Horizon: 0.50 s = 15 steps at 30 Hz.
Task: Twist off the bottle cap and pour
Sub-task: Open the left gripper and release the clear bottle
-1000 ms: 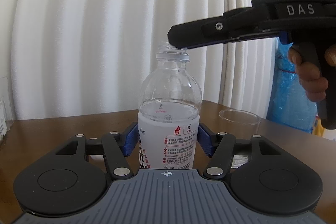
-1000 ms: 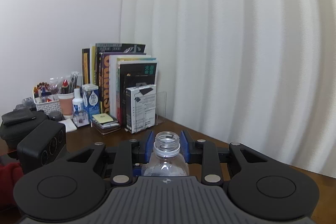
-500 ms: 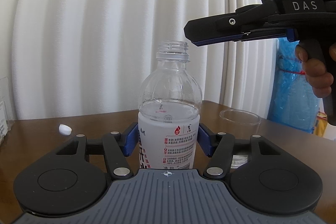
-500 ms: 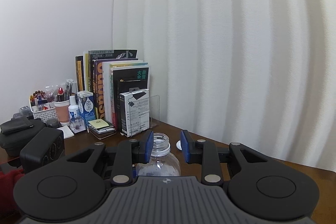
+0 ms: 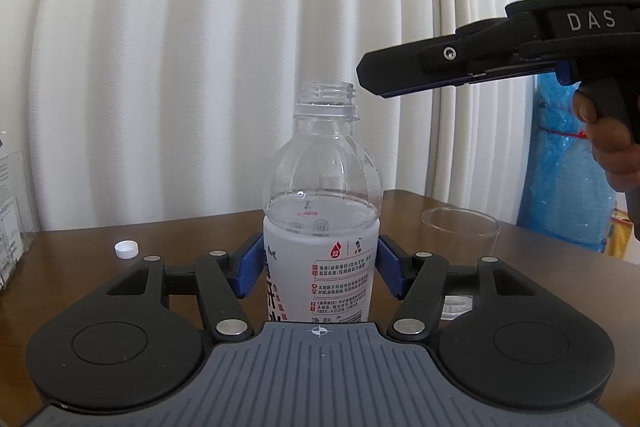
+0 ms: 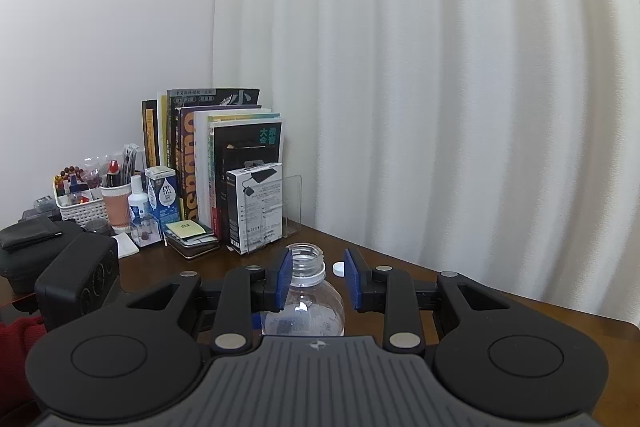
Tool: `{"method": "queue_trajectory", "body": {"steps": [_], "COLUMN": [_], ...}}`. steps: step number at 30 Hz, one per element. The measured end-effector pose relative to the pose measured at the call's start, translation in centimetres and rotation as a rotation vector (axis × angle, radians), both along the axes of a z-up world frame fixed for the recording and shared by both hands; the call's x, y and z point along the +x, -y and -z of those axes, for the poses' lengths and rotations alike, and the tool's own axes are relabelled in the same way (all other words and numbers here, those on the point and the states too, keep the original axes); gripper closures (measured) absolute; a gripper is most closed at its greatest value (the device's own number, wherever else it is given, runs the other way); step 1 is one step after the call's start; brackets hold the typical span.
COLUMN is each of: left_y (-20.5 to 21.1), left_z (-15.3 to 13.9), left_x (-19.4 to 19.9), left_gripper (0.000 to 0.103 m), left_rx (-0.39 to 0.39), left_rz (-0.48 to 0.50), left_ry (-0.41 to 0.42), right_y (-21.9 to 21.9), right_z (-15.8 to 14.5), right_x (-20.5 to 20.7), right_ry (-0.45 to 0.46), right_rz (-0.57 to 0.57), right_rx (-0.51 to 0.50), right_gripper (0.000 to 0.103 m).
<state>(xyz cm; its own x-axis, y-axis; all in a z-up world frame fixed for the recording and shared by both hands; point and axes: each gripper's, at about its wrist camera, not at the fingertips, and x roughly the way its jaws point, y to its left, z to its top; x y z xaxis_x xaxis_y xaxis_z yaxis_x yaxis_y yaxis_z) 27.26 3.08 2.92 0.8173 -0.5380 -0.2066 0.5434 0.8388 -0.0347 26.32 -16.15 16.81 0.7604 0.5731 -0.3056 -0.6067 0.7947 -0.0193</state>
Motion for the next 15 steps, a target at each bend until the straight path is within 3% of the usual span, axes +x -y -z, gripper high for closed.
{"method": "queue_trajectory", "body": {"steps": [3,8,15], "left_y": [0.1,-0.1,-0.4], "left_z": [0.0,0.0,-0.3], "left_x": [0.0,-0.1,-0.4], "left_gripper": [0.038,0.023,0.014], "left_rx": [0.000,-0.006,-0.015], "left_rz": [-0.009,-0.040,-0.063], "left_ry": [-0.003,-0.004,0.002], "right_y": [0.0,-0.1,-0.2], "right_z": [0.1,0.0,-0.2], "right_x": [-0.2,-0.7,-1.4], "right_ry": [0.000,0.003,0.009], "right_rz": [0.005,0.017,0.034], "right_rx": [-0.010,-0.024,-0.047], "right_gripper": [0.072,0.072,0.071]}}
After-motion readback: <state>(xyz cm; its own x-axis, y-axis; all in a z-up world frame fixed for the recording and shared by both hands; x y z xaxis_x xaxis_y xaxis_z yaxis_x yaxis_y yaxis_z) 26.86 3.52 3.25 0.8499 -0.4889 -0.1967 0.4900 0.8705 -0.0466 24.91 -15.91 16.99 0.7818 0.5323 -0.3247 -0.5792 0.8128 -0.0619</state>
